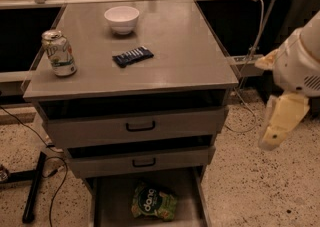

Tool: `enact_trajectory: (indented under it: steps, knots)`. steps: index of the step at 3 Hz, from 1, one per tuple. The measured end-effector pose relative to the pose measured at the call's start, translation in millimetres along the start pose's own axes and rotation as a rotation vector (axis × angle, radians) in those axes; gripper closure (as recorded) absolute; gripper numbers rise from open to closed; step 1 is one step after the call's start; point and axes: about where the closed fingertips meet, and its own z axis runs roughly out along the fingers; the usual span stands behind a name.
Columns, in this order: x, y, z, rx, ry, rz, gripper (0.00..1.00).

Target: Pick green rice chip bag from bottom drawer and place on counter

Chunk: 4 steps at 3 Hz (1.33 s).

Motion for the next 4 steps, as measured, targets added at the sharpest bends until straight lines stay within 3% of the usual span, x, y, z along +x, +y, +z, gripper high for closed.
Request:
enact_trajectory:
  steps: [1,3,4]
  knots:
    - [9,20,49,-0.034,-0.025,-0.013,0.0]
    - [33,55,148,-0.009,-0.096,-0.066,0.0]
    - [43,60,194,-0.042,-0.096,-0.052,0.0]
